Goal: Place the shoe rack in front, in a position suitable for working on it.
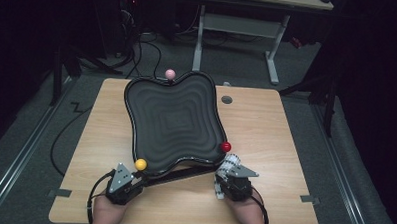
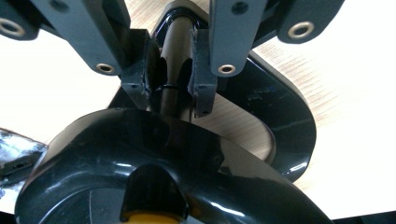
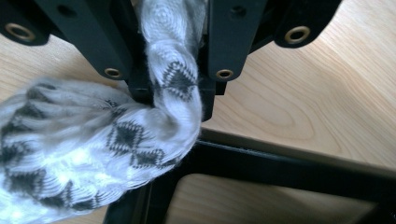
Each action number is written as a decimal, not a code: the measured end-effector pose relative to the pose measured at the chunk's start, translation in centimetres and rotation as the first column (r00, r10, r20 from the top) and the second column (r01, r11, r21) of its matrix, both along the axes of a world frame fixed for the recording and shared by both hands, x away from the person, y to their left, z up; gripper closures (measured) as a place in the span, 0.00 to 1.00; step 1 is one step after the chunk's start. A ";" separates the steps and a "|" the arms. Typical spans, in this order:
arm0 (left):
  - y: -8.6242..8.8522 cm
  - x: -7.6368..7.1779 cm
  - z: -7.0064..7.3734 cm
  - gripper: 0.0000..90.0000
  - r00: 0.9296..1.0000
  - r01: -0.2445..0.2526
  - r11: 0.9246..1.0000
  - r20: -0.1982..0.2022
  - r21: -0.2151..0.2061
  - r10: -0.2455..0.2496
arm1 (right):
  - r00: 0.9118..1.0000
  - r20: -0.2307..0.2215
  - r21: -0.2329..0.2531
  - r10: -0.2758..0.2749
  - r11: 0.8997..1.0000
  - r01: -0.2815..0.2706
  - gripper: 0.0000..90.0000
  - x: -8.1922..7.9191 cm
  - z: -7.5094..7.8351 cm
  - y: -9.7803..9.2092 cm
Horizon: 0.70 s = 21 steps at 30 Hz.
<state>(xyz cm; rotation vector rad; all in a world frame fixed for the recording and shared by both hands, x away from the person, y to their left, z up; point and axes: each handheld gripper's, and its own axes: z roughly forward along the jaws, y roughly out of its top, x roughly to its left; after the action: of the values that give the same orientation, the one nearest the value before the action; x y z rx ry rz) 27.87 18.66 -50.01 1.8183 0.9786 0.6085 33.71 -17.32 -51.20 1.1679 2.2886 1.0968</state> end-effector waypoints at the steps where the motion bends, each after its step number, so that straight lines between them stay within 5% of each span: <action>1: -0.1 0.0 0.0 0.82 1.000 0.004 1.000 0.001 0.001 -0.004 | 1.000 0.001 -0.011 -0.002 1.000 0.002 0.86 0.0 0.6 0.2; 3: -0.4 0.1 0.0 0.82 1.000 0.012 1.000 0.004 0.006 -0.012 | 0.996 0.091 0.008 -0.005 1.000 0.004 0.86 -0.6 2.3 0.3; 5: -0.6 0.2 0.0 0.83 1.000 0.013 1.000 0.006 0.009 -0.013 | 0.992 0.127 0.036 -0.019 0.999 0.015 0.86 -1.0 3.0 0.2; 6: -0.7 0.3 0.0 0.83 1.000 0.014 1.000 0.005 0.010 -0.014 | 0.992 0.123 0.024 -0.021 1.000 0.018 0.86 -1.0 2.6 0.3; 8: -0.8 0.4 0.0 0.83 1.000 0.017 1.000 0.003 0.014 -0.017 | 1.000 0.031 -0.026 0.001 1.000 0.000 0.85 -0.7 0.4 0.6; 9: -0.8 0.4 0.0 0.82 1.000 0.016 1.000 0.006 0.015 -0.016 | 0.999 0.032 -0.030 0.013 0.999 -0.012 0.85 -0.8 -0.2 0.6; 11: -1.0 0.5 0.0 0.82 1.000 0.016 1.000 0.008 0.017 -0.016 | 0.998 0.056 -0.041 0.002 0.999 0.000 0.85 -1.1 0.9 0.2; 15: -1.2 0.7 0.0 0.83 1.000 0.012 1.000 0.007 0.019 -0.013 | 0.989 0.140 0.014 -0.052 0.999 0.051 0.85 -1.7 3.4 -2.3; 21: -1.4 1.1 0.0 0.82 1.000 0.006 1.000 0.006 0.018 -0.006 | 0.966 0.176 0.022 -0.188 0.982 0.187 0.80 -1.3 3.9 -7.0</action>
<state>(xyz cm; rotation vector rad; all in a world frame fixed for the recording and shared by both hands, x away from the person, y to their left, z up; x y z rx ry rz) 28.93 17.21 -50.00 1.8338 0.9664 0.6209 32.42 -24.35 -47.33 1.2094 1.9978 1.0890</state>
